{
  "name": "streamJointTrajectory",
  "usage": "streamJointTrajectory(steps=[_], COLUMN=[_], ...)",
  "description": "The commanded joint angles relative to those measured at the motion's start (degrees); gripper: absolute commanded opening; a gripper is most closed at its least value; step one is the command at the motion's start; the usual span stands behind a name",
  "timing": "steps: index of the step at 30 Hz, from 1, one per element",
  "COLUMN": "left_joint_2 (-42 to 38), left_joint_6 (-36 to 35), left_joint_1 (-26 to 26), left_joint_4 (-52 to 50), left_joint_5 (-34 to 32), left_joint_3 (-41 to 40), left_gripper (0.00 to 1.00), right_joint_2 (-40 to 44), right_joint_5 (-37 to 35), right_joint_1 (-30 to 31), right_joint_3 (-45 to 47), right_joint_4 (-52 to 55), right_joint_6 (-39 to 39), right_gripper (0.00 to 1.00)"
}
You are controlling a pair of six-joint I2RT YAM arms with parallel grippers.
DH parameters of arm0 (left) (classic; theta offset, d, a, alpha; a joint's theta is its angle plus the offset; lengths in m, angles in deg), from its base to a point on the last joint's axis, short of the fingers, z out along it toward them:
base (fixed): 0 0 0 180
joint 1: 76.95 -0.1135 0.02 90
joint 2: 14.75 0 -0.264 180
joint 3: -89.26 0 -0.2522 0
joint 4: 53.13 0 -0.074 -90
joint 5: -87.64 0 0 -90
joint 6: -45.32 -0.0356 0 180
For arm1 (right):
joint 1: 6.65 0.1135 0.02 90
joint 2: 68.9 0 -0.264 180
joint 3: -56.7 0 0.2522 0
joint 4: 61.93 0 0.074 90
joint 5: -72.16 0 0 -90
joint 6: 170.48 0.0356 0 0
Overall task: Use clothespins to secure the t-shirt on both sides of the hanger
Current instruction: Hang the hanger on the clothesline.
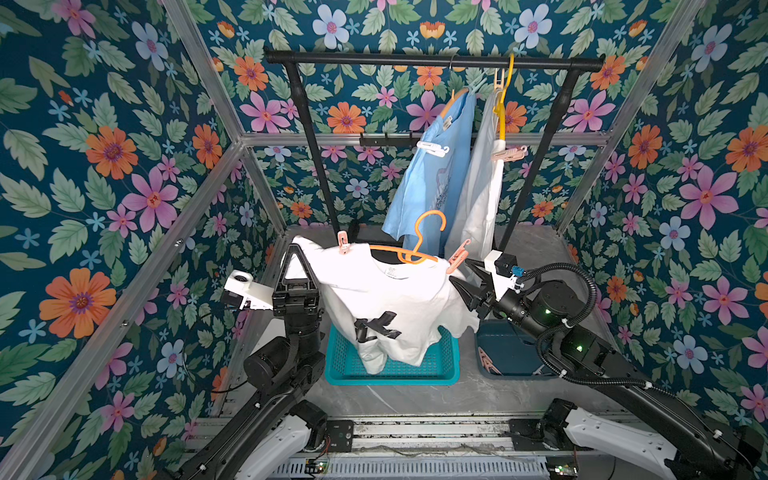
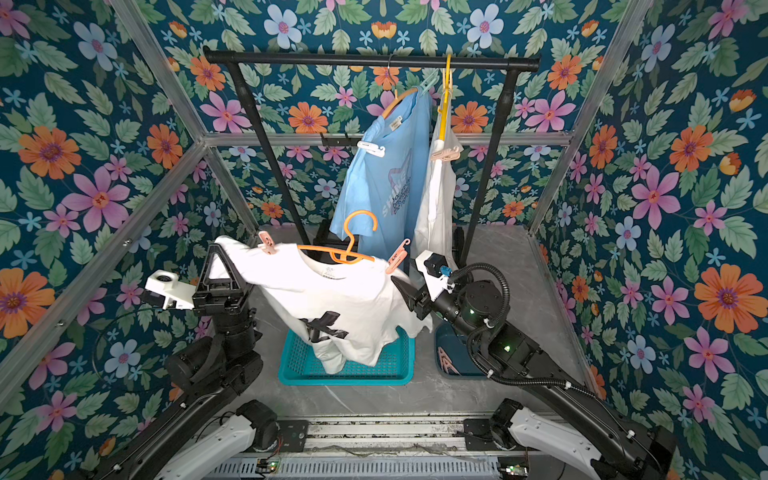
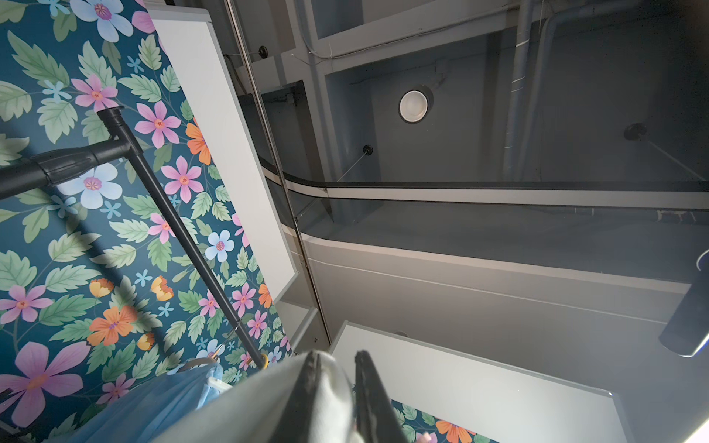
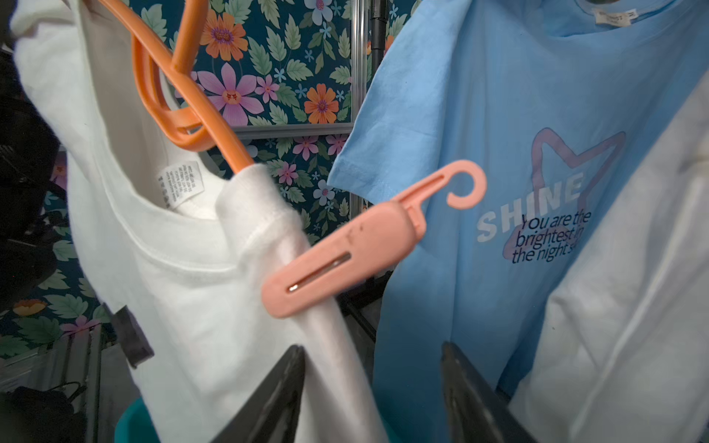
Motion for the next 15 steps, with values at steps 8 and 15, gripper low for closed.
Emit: streamJointTrajectory(steps=[8, 15], left_joint_2=[-0.68, -9.14], left_joint_6=[1.11, 0.31], left_joint_1=[-0.06, -0.06], left_joint_4=[0.92, -19.84], left_joint_5=[3.19, 2.83], left_joint_3=[0.65, -1.81], left_gripper=[0.0, 0.25], right_joint_2=[-6.91, -6.92], right_joint_5=[-6.83, -11.09], right_joint_1=[2.96, 3.19], right_joint_3=[-5.32, -7.27], right_joint_4=[-3.48, -6.77], right_joint_6=[-3.2, -5.88], right_gripper=[0.21, 0.0])
